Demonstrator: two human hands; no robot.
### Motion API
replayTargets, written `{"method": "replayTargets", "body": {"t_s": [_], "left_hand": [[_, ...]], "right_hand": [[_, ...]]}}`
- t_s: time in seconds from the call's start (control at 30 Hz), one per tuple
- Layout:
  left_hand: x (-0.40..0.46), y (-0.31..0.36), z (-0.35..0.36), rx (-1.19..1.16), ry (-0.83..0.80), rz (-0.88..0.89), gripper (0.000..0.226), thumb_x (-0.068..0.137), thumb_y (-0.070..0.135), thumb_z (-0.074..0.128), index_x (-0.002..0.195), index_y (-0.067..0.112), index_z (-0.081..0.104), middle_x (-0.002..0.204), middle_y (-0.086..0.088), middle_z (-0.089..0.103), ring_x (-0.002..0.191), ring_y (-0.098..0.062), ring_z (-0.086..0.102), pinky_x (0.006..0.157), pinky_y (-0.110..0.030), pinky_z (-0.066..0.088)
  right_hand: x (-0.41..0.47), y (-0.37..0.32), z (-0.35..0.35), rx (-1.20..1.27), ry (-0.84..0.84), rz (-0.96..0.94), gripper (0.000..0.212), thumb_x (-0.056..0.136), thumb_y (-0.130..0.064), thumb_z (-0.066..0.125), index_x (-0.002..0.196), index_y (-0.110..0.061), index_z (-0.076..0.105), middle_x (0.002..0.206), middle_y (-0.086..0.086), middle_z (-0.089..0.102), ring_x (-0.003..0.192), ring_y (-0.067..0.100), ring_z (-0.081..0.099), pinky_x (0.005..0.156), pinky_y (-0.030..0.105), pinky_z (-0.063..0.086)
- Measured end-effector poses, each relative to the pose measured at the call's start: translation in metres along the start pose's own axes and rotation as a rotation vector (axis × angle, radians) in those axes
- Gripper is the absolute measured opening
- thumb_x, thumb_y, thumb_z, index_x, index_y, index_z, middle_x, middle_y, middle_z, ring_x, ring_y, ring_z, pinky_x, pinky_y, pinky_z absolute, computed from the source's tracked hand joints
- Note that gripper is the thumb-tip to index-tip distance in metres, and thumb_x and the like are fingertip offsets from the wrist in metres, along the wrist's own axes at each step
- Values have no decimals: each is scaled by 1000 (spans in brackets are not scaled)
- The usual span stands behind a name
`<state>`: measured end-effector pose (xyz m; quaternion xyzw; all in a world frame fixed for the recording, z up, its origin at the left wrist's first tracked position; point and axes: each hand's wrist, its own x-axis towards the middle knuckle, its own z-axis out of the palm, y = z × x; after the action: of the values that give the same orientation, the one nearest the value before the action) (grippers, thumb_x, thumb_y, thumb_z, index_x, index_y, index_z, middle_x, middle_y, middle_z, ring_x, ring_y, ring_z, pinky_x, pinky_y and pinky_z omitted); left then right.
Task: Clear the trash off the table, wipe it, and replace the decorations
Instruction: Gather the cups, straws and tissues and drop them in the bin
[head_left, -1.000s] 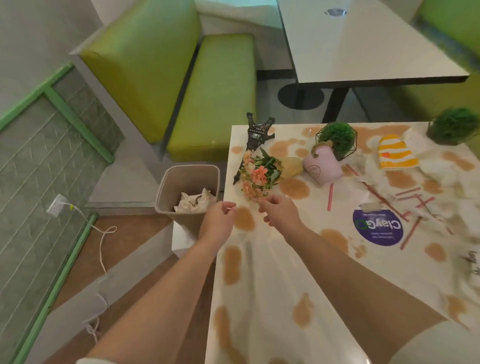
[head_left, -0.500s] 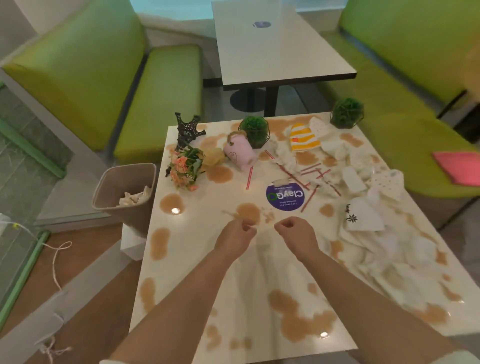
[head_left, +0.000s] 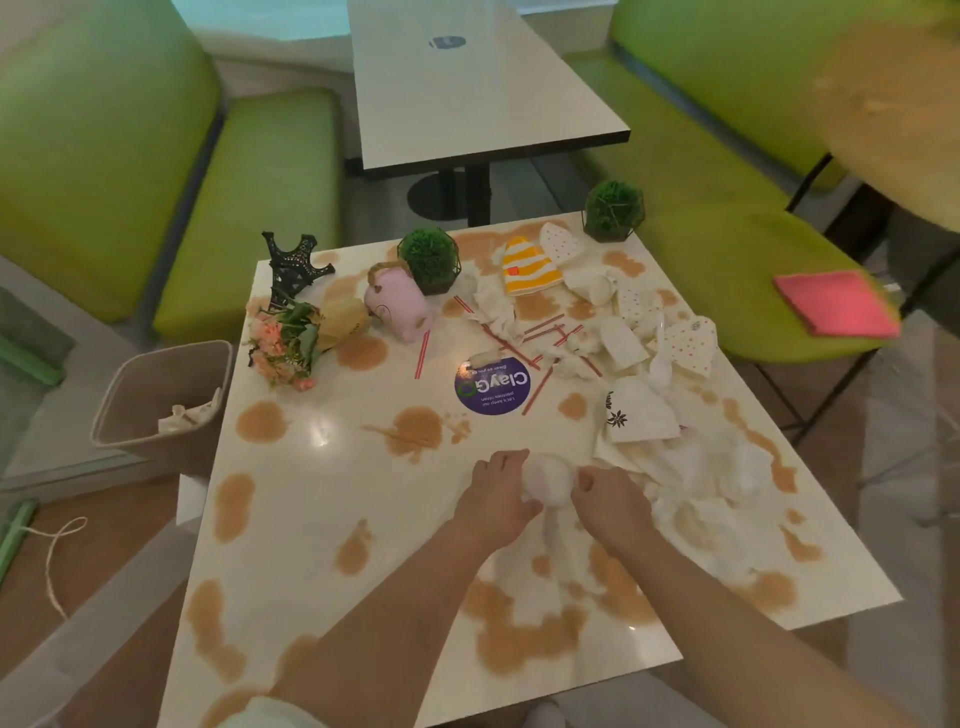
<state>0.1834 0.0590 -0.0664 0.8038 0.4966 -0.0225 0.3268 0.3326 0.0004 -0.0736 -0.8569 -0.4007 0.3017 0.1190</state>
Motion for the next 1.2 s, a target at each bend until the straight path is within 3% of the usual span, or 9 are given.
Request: {"method": "replayTargets", "body": {"t_s": [0.13,0.2,0.33,0.5,0.57,0.73,0.87,1.07,1.2], "left_hand": [[13,8,9,145,5,52,83,92,42,60,156,22,11,157,4,24,135,-26,26,104,-37,38],[18,11,13,228,47,69,85,91,44,62,156,23,12,152,2,31,130,-26,31,99,-35,42],[24,14,12,217,52,23,89,82,43,71,153,25,21,141,-5,34,125,-27,34,98,-35,42],[35,21,6,91,51,-30,83,68,33,84,137,24,39,131,-6,33,122,-26,37,98,-32,39],[39,25,5,-3,64,-62,77,66,26,85,129,23,40,127,-4,38,116,-24,45,94,-35,45],[48,35,-2,-201,85,-136,41,91,19,63,126,21,41,122,-6,59,109,-30,59,90,-39,49],[57,44,-11,-296,157,-171,41,98,22,52,137,18,38,128,-9,59,118,-32,56,91,-37,44],[63,50,-25,-495,209,-225,31,99,12,38,130,11,35,112,-8,49,96,-27,51,86,-39,45],[64,42,-35,-589,276,-283,37,97,10,41,134,11,33,118,-7,45,98,-26,47,87,-36,43]], "right_hand": [[2,1,-4,-51,-31,-31,18,81,-30,42,81,-27,60,96,3,61,89,29,62,78,35,51],[2,2,-5,-62,-41,-41,16,85,-28,45,81,-31,60,102,3,57,95,29,60,79,35,49],[3,7,-7,-29,4,-69,31,87,-31,48,110,-35,69,111,0,59,101,26,59,87,38,49],[18,6,-32,123,150,-35,17,87,-26,58,101,-26,67,109,0,59,98,22,60,88,41,49],[30,6,-45,92,225,-30,20,86,-26,58,105,-24,64,112,2,56,106,25,54,91,39,45],[56,5,-70,-2,357,20,57,84,-39,69,132,-19,47,133,10,43,124,31,35,103,39,31],[72,8,-75,-103,271,88,94,76,-59,71,148,-18,26,143,11,39,130,31,32,107,41,26],[73,6,-70,-148,275,72,98,73,-54,78,147,-20,24,136,12,38,125,31,38,105,40,29],[72,-11,-68,-41,274,58,88,73,-36,84,142,-15,34,133,12,36,118,30,47,103,39,31]]}}
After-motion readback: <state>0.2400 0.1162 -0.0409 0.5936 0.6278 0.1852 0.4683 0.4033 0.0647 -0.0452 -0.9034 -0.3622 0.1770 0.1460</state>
